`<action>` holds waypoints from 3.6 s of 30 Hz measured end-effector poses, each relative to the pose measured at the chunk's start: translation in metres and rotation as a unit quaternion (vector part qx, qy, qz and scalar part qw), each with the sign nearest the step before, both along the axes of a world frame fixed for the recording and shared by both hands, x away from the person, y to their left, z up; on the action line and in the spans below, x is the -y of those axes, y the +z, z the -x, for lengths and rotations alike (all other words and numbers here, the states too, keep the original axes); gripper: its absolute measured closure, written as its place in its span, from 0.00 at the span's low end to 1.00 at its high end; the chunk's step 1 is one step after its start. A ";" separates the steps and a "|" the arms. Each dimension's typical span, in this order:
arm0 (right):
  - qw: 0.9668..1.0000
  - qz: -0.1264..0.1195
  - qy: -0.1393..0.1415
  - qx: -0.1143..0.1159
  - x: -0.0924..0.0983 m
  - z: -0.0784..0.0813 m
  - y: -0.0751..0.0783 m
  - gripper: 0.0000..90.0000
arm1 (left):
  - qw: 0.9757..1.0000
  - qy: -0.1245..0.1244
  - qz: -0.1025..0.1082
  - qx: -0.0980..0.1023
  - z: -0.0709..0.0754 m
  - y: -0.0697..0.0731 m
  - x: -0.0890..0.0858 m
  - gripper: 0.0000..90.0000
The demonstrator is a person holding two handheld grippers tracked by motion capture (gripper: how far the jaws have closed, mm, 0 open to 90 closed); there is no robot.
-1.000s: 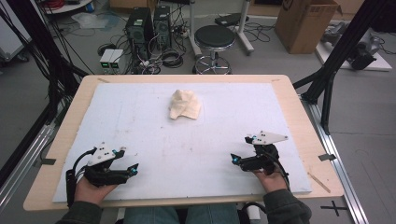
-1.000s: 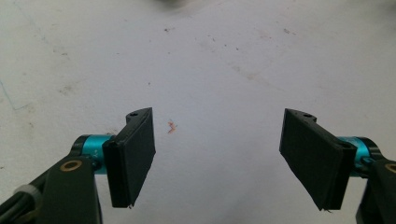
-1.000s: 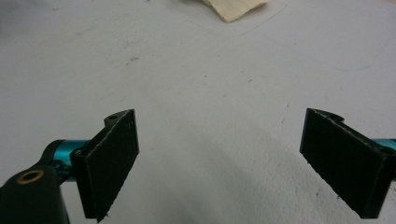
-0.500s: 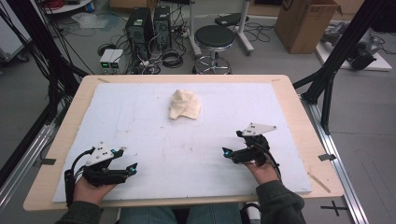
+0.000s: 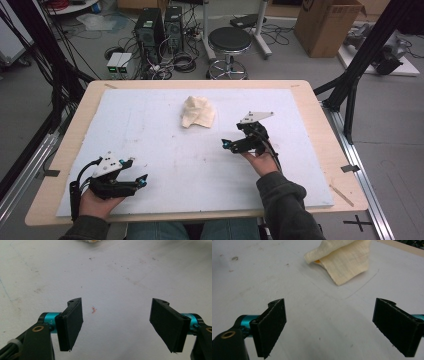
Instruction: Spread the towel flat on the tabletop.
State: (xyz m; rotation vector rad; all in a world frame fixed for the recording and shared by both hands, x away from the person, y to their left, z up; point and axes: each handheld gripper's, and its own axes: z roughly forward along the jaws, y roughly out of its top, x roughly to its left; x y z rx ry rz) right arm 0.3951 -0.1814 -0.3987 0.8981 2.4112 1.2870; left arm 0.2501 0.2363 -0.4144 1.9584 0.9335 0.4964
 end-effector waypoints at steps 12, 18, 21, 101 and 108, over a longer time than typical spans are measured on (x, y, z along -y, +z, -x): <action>1.000 0.013 0.000 -0.002 -0.037 -0.035 0.002 0.12 | 1.000 0.001 0.003 0.002 -0.002 0.000 -0.002 0.30; 1.000 0.011 -0.011 -0.003 -0.048 -0.053 0.007 0.13 | 1.000 0.000 0.001 0.002 -0.002 0.001 -0.002 0.30; 1.000 0.004 -0.024 -0.006 -0.053 -0.065 0.011 0.13 | 1.000 0.001 0.002 0.003 -0.002 0.001 -0.002 0.30; 0.999 -0.004 -0.006 -0.050 -0.069 -0.080 0.014 0.84 | 1.000 0.007 0.002 0.013 -0.004 0.001 -0.003 0.30; 0.998 -0.016 0.013 -0.052 -0.060 -0.055 0.022 0.84 | 1.000 0.008 0.001 0.014 -0.003 0.001 -0.003 0.30</action>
